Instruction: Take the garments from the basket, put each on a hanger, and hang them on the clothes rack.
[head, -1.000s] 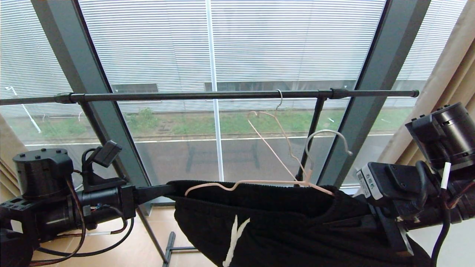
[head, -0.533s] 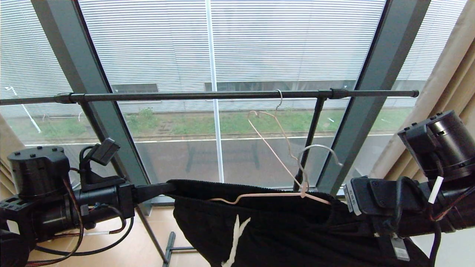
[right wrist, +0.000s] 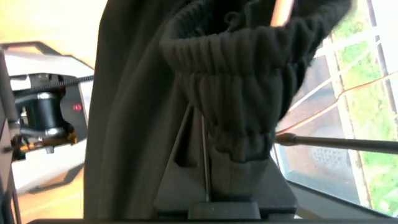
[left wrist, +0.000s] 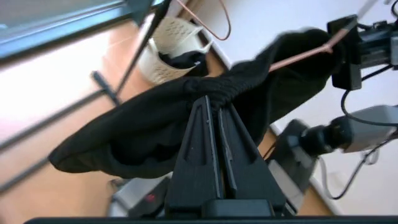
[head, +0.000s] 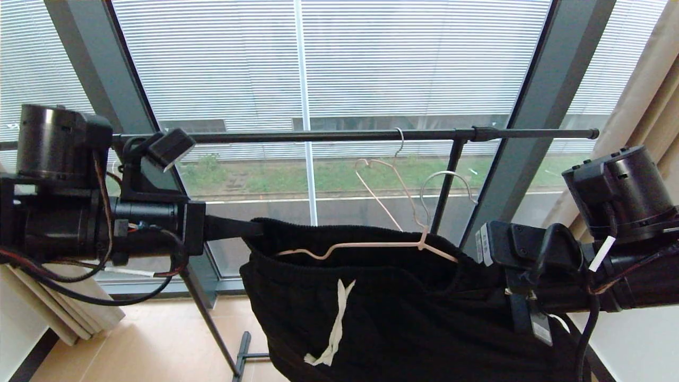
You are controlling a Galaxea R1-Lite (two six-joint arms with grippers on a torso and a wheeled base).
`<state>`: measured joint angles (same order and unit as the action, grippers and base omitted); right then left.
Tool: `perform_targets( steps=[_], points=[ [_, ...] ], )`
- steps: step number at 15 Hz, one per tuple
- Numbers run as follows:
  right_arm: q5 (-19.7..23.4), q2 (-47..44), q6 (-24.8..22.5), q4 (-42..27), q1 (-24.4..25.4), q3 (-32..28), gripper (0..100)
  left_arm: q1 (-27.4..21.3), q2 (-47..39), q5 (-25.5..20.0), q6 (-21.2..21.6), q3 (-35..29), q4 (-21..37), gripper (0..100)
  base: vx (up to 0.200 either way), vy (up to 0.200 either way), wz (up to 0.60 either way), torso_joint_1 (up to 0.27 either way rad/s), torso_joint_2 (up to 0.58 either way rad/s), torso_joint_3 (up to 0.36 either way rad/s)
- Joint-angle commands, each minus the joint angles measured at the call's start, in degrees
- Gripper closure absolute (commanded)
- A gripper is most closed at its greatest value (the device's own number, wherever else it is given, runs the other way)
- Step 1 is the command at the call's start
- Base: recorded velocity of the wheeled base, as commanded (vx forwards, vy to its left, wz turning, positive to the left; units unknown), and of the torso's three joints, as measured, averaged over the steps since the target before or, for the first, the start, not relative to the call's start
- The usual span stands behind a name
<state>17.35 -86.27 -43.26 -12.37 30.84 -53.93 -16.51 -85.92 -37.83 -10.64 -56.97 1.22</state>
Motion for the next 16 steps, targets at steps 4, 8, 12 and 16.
perform_targets(
  steps=[4,8,12,16],
  points=[
    [0.1,-1.1,7.4,4.3,-1.0,1.3,100,-13.2,-7.0,20.2,4.6,-21.6,20.2,100,0.000,0.000,0.00,0.000,0.00,0.000],
    [0.3,1.9,14.5,10.5,-1.0,7.3,100,-19.5,-11.1,30.1,4.6,-22.7,20.7,100,0.000,0.000,0.00,0.000,0.00,0.000],
    [0.1,3.6,13.9,30.2,-0.5,18.2,100,-23.0,-14.9,38.3,4.5,-26.9,20.7,100,0.000,0.000,0.00,0.000,0.00,0.000],
    [-1.0,4.0,7.8,39.3,1.1,24.4,100,-25.0,-15.7,41.0,4.2,-30.7,22.4,100,0.000,0.000,0.00,0.000,0.00,0.000]
  ],
)
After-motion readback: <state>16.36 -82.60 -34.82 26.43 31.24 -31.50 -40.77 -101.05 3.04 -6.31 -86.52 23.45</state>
